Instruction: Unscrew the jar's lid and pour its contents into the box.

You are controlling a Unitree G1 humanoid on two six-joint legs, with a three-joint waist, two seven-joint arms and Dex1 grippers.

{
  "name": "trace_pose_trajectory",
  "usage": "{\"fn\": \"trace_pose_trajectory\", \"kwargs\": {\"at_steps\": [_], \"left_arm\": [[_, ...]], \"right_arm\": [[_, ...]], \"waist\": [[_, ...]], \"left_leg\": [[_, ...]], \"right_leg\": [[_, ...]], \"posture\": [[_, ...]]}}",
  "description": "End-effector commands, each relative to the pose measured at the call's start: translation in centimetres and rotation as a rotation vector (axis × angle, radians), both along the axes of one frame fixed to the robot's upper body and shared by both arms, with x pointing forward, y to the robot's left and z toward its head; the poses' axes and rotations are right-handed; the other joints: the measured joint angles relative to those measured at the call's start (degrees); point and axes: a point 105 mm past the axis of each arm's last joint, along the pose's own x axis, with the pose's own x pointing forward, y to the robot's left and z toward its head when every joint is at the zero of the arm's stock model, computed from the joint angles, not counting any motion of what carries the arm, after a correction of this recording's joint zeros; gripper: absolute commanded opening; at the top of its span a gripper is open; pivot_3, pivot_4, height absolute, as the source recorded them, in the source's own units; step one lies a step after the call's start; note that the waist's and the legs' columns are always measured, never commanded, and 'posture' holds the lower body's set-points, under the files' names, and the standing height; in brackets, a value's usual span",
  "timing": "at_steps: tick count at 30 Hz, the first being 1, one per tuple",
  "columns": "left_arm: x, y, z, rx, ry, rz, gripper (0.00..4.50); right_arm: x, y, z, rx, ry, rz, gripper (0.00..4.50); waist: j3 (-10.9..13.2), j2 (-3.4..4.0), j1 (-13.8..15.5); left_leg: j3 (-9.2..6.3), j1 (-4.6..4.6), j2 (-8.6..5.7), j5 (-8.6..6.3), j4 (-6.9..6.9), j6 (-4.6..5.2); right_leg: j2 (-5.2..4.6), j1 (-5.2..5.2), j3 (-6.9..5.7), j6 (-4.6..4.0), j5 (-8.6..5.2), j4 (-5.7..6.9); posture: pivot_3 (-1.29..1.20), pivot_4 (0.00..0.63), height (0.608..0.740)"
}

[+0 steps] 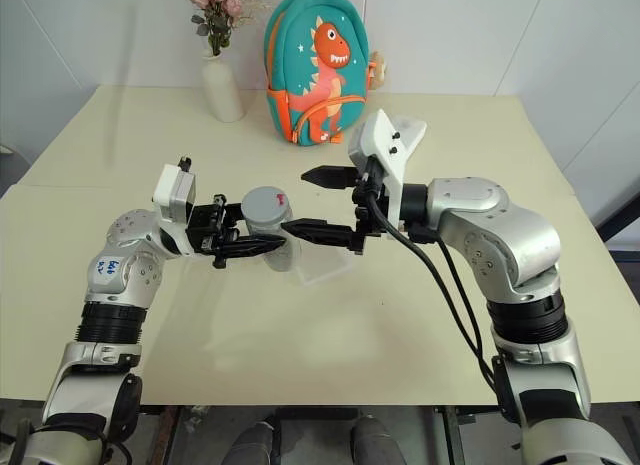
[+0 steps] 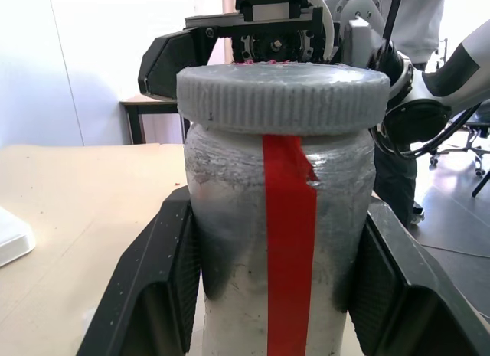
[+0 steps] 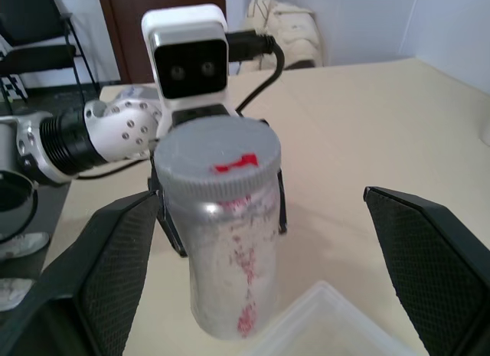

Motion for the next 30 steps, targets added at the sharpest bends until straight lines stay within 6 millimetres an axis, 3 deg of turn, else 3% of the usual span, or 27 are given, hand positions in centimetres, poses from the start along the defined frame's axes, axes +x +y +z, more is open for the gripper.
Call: {"fn": "trace_pose_trajectory", "kwargs": {"at_steps": [1, 10, 19, 30], "left_arm": [[-0.2, -0.6, 0.9, -0.015, -0.046, -0.036, 2.18], [0.1, -1.6, 0.8, -0.020, -0.047, -0.062, 2.18], [0.1, -2.1, 0.8, -0.020, -0.044, -0.079, 2.18], [-0.3, -2.1, 0.8, -0.016, -0.049, -0.091, 2.18]], "right_arm": [[-0.8, 1.0, 1.6, 0.046, -0.054, 0.051, 4.47], [-1.5, 3.4, 1.3, 0.073, -0.033, 0.135, 4.47], [-0.5, 4.9, 1.3, 0.080, -0.048, 0.109, 4.47], [0.3, 4.4, 1.0, 0.059, -0.069, 0.069, 4.47]], "waist": [[0.00, 0.00, 0.02], [0.00, 0.00, -0.05], [0.00, 0.00, -0.05], [0.00, 0.00, -0.05]], "left_leg": [[0.00, 0.00, 0.00, 0.00, 0.00, 0.00], [-0.01, 0.00, 0.00, 0.00, 0.02, 0.00], [-0.03, -0.01, 0.00, 0.01, 0.05, 0.00], [-0.05, -0.01, 0.00, 0.02, 0.05, -0.01]], "right_leg": [[0.00, 0.00, 0.00, 0.00, 0.00, 0.00], [0.00, 0.00, -0.02, 0.00, 0.00, 0.03], [0.00, -0.01, -0.03, 0.00, 0.00, 0.08], [0.00, -0.01, -0.05, 0.00, 0.00, 0.09]], "posture": [[0.00, 0.150, 0.740], [0.00, 0.150, 0.740], [0.00, 0.150, 0.740], [0.00, 0.150, 0.740]]}}
